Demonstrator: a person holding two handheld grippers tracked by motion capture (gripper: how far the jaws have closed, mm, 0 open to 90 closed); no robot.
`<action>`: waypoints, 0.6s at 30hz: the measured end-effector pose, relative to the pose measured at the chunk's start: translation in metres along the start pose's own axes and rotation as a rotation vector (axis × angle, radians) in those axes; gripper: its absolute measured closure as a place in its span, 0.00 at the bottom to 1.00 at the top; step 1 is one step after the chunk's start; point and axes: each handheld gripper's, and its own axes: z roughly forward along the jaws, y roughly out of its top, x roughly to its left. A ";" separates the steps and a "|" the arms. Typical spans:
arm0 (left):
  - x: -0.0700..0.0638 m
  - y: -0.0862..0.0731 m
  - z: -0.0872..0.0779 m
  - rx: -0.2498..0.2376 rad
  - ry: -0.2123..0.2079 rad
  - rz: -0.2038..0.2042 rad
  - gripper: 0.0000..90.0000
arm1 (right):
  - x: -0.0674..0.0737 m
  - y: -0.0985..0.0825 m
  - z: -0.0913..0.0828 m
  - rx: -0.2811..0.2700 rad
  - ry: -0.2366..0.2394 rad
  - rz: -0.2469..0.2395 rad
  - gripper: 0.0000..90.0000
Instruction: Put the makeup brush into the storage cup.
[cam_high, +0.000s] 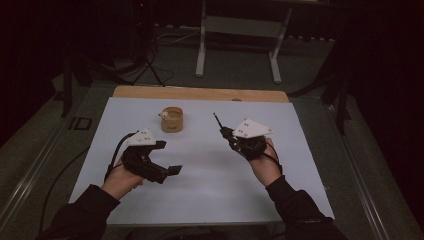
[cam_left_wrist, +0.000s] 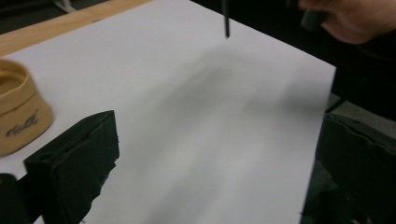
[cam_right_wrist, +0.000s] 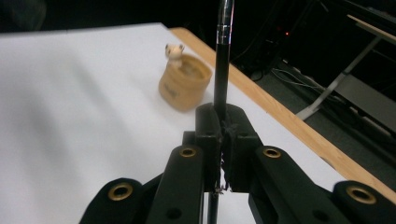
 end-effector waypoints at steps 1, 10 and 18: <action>0.001 -0.006 -0.001 -0.015 0.026 0.003 0.00 | -0.001 0.002 0.000 -0.003 -0.002 0.012 0.96; 0.010 -0.054 -0.005 -0.096 0.048 -0.030 0.00 | -0.006 0.020 0.013 -0.053 0.036 0.130 0.96; 0.013 -0.087 -0.008 -0.118 0.091 -0.041 0.00 | -0.010 0.036 0.034 -0.113 0.073 0.222 0.96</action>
